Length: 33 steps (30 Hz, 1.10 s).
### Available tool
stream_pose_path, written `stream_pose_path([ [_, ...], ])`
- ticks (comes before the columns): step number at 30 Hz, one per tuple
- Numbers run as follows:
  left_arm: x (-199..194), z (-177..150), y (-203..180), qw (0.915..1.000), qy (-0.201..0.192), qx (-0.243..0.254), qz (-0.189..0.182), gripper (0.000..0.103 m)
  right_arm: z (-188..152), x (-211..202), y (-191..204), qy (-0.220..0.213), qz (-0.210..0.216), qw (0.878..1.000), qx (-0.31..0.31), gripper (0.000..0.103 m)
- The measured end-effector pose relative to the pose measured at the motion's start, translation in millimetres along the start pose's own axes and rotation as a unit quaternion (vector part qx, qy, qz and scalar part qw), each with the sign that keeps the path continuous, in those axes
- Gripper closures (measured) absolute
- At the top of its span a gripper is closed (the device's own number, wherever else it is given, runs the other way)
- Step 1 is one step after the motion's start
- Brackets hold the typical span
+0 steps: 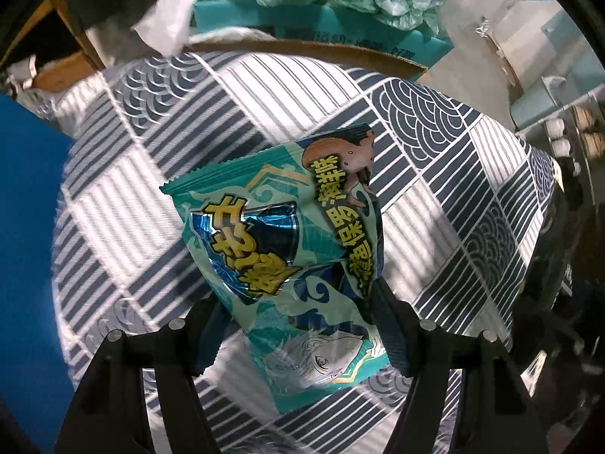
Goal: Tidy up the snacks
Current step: 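Lift both snacks and carry them over the cardboard box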
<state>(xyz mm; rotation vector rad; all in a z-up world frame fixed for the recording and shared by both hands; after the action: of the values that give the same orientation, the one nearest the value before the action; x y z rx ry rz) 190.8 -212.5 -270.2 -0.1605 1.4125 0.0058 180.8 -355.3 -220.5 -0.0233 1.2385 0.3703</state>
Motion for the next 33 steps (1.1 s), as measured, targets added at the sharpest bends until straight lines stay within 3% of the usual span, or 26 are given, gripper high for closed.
stream_pose_path([
  [11,-63.4,-22.2,32.2,0.9972,-0.050,0.052,0.017,0.031,-8.6,-30.7,38.9,-0.018,-0.016,1.000,-0.009,0.034],
  [21,-124.3,-31.8,46.6,0.9897,-0.106,0.094,0.021,0.031,-2.5,-59.0,75.5,-0.051,-0.013,0.999,-0.010,0.034],
  [33,-170.9,-42.2,99.8,0.9798,-0.171,0.094,0.043,0.031,17.7,-82.3,137.1,-0.078,0.005,0.996,-0.046,0.034],
])
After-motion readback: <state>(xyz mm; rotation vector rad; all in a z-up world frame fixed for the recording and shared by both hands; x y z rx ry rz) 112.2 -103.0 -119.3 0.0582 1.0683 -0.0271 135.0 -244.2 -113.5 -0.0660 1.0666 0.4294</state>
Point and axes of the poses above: each gripper's, at about its wrist camera, not at the fingertips, and x roughly the way its jaws point, y to its left, z to its top, the point moved 5 cm from there along x, roughly the way its jaws point, and after that the axes turned 1 degree about -x, right-handed, at the moved point
